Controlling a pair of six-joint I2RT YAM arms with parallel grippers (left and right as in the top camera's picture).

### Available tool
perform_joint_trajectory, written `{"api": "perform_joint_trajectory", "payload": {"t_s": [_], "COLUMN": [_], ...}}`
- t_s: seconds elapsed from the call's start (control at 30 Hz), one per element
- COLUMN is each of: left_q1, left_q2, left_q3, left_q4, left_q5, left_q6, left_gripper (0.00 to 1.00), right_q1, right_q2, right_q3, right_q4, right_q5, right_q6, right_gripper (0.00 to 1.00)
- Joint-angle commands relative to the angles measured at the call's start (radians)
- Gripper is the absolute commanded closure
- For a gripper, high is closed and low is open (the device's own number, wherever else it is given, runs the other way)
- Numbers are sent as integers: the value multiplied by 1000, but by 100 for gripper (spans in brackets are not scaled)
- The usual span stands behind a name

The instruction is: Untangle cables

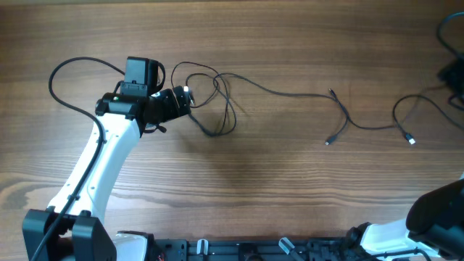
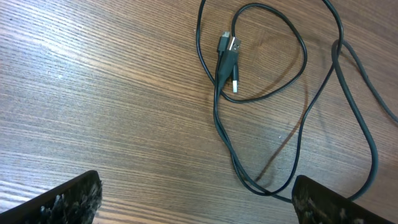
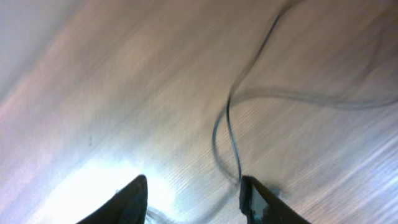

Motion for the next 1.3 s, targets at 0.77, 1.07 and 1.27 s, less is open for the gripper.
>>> {"api": "perform_joint_trajectory", "payload": {"t_s": [0.77, 1.07, 1.27], "left_q1": [-2, -2, -2], "left_q2": [-18, -19, -18], "left_q3": [1, 1, 1], "left_q4": [-1, -8, -8], "left_q5": [-13, -13, -13], "left_q6": [-2, -2, -2], "left_gripper": [0, 0, 0], "right_q1": [150, 95, 86], "right_q2": [36, 51, 113], "right_q3": [-408, -537, -539], "right_q4": [268, 507, 533], "right_q5": [312, 335, 335], "right_q6": [78, 76, 77], "right_gripper": [37, 39, 40]}}
